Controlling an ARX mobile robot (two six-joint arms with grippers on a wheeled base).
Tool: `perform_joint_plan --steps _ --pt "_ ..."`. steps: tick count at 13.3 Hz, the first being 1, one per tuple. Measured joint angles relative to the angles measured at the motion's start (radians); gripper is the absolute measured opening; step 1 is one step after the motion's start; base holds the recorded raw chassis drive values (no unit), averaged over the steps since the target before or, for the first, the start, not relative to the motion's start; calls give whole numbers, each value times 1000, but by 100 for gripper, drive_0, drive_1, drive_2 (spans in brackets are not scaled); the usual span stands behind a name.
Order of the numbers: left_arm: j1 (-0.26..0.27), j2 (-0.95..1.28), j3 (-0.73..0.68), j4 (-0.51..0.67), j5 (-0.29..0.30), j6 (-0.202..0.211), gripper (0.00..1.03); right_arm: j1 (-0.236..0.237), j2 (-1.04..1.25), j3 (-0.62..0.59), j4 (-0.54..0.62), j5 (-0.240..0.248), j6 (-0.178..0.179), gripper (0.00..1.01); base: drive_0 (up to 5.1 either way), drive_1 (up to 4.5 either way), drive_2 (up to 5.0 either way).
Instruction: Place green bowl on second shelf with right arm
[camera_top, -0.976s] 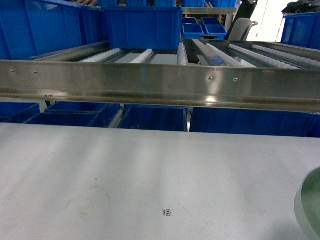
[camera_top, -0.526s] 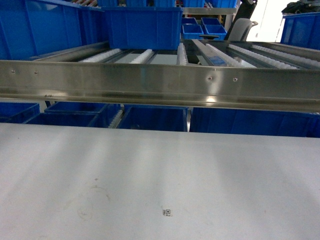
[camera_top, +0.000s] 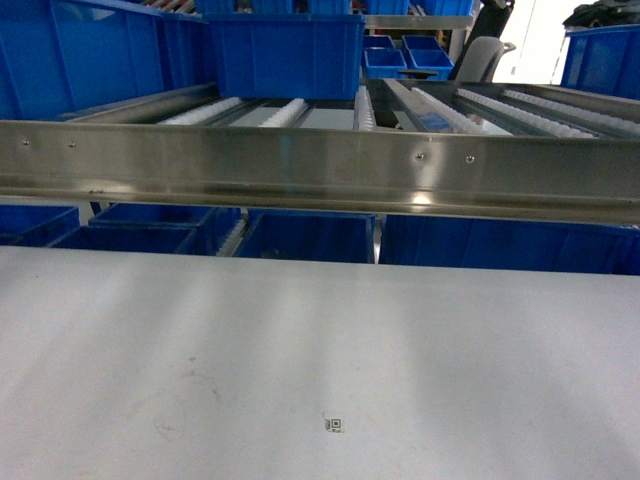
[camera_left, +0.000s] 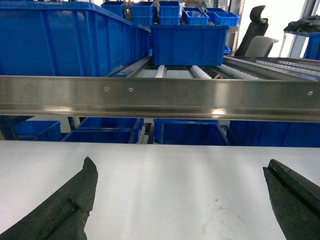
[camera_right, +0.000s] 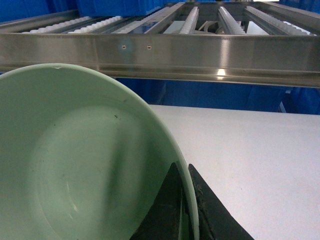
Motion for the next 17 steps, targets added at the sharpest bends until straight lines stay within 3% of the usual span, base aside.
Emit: perform_joint_plan --steps 3,17 --pt "0 0 0 0 0 0 98 -1 0 0 1 0 1 2 0 0 0" --pt "0 0 0 0 0 0 98 -1 0 -1 0 2 4 2 -483 158 333"
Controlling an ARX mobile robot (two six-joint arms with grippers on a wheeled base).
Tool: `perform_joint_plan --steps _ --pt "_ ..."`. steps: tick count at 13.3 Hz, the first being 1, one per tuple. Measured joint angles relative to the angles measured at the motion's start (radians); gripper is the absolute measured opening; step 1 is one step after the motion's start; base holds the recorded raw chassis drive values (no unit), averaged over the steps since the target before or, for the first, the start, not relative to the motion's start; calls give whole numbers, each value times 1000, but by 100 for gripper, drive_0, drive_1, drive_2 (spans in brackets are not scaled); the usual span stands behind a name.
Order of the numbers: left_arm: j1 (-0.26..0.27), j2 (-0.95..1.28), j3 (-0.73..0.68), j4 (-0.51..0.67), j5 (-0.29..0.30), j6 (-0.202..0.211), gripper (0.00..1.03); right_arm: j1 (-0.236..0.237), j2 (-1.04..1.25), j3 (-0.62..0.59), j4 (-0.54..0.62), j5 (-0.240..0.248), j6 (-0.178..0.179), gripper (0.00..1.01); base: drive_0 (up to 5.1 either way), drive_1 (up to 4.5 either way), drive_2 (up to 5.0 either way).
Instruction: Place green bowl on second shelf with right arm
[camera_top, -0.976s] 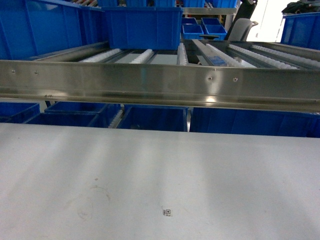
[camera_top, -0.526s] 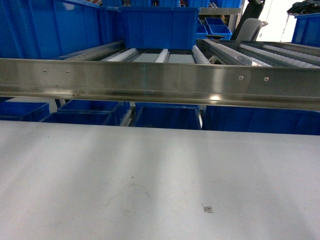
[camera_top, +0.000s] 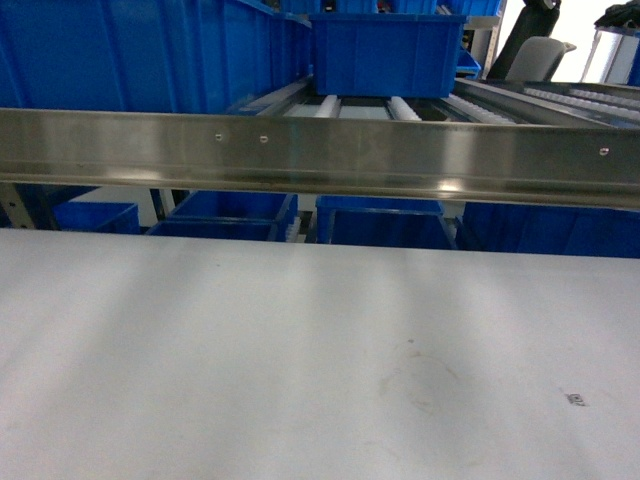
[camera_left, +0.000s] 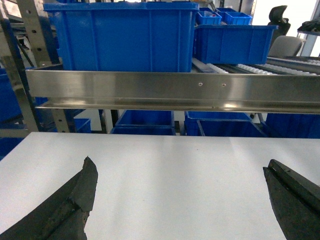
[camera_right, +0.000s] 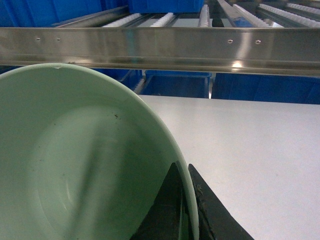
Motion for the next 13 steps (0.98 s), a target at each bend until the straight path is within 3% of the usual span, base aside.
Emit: perform_joint_plan --steps 13 --pt "0 0 0 1 0 0 98 1 0 0 0 0 0 2 -498 227 255"
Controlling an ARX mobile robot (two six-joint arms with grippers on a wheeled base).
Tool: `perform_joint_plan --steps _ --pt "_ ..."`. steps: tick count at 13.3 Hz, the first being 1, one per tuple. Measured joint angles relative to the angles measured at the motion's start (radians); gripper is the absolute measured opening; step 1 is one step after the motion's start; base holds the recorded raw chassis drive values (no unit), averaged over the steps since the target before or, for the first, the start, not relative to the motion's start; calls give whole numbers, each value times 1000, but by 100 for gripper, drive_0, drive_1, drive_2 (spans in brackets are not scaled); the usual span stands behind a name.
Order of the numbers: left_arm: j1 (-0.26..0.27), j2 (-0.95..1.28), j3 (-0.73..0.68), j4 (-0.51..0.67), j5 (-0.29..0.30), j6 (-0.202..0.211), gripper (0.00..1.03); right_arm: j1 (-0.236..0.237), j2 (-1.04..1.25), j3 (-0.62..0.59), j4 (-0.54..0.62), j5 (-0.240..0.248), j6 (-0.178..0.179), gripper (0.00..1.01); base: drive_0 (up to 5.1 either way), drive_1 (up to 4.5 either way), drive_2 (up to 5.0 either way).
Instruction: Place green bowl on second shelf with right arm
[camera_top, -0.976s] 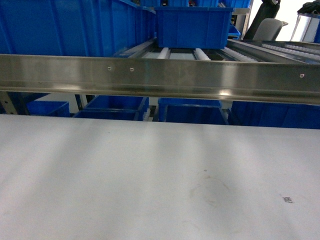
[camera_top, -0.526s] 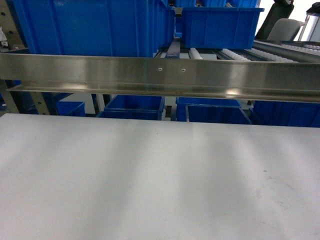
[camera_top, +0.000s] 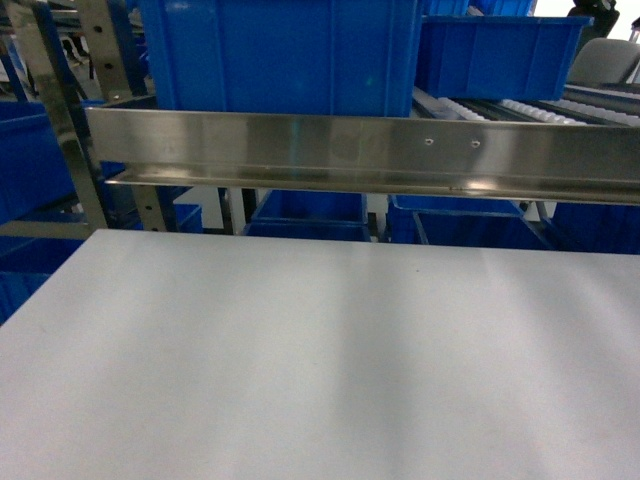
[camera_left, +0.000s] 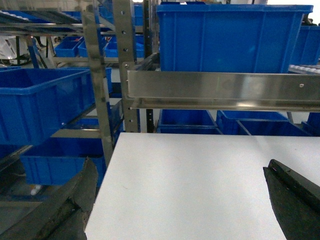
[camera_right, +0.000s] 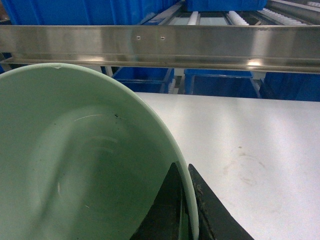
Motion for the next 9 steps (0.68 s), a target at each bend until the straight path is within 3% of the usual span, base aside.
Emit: perform_joint_plan --steps 9 --pt "0 0 0 -1 0 0 98 0 -1 0 0 0 0 2 -501 240 240"
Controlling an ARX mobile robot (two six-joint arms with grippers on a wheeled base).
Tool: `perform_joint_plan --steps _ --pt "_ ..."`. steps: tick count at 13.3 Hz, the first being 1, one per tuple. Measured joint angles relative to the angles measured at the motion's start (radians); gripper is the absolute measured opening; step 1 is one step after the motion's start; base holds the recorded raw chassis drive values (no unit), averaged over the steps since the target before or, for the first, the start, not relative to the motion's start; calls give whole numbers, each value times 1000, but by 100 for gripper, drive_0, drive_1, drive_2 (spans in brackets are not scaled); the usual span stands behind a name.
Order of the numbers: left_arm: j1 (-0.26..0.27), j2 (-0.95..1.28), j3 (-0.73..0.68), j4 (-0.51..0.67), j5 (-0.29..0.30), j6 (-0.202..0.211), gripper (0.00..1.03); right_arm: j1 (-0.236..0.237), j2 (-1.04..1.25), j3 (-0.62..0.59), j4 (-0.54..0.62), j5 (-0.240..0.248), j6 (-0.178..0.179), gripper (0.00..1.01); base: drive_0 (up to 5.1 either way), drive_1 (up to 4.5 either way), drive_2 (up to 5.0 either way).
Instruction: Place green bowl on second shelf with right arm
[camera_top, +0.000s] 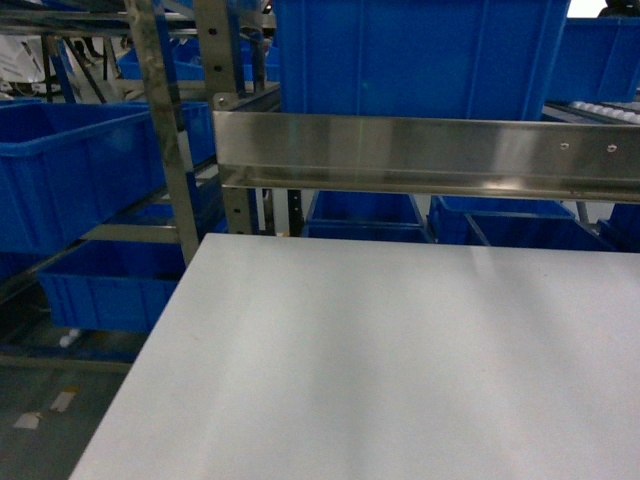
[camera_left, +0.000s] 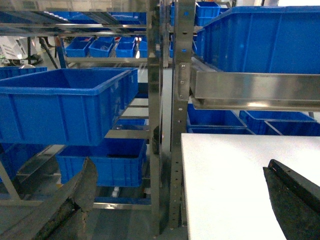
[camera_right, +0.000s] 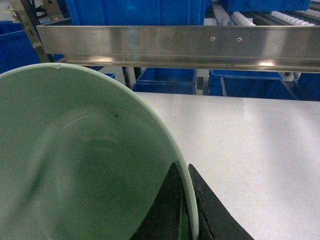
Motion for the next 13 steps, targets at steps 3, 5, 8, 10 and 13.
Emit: perform_joint_plan --steps 3,5,8,10,13 --pt "0 0 0 1 -1 0 98 0 0 0 1 0 0 2 -492 249 249" --pt "0 0 0 1 0 0 98 0 0 0 -2 0 0 2 -492 249 249" --pt "0 0 0 0 0 0 98 0 0 0 1 0 0 2 -501 245 245" --pt "0 0 0 0 0 0 98 0 0 0 0 0 0 2 -503 242 242" --pt "0 0 0 2 0 0 98 0 0 0 0 0 0 2 -491 254 254"
